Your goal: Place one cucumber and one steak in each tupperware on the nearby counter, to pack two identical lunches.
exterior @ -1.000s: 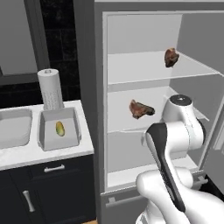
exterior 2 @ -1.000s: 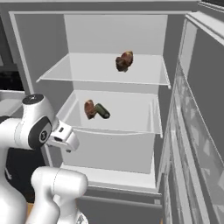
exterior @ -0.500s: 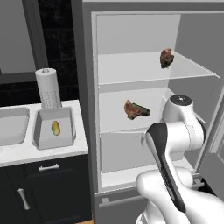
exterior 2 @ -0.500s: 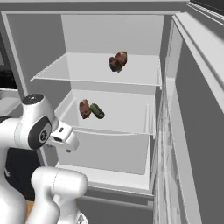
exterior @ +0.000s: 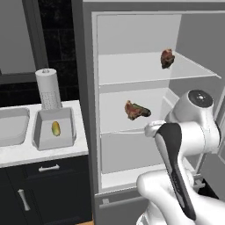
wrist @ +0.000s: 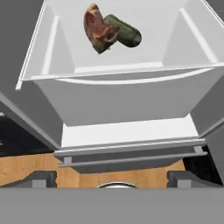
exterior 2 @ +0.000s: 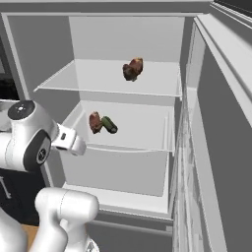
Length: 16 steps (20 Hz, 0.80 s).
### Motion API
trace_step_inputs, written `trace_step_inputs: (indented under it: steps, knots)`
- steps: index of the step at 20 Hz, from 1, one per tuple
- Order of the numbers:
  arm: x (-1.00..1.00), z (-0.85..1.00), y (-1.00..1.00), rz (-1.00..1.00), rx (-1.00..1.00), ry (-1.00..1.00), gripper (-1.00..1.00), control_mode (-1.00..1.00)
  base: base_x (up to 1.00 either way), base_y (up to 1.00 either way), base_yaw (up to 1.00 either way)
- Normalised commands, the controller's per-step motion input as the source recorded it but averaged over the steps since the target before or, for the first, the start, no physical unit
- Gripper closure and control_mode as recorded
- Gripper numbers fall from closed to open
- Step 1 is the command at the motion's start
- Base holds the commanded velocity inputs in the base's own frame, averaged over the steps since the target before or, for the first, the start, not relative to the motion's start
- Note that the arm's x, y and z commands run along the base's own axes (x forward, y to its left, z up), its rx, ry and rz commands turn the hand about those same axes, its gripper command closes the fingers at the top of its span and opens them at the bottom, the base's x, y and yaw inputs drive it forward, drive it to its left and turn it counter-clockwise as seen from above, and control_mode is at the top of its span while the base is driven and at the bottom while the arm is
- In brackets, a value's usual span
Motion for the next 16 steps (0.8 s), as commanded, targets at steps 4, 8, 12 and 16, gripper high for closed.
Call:
trace_step_inputs:
  steps: [4,8,12,16]
  knots:
    - [0.89,0.41,0.05,0.16,0.03,-0.18,-1.00,-1.00,0.00,0.00,0.00]
    - [1.00,0.03,0.00,-0.03,0.15,0.04,-1.00,-1.00,0.00,0.00,0.00]
    - [0.98,0.22,-0.13,-0.10,0.07,0.09,-1.00,-1.00,0.00,0.00,0.00]
    - [0.51,-0.20,-0.15,-0.18,0.07,0.04,-1.00,-1.00,0.00,0.00,0.00]
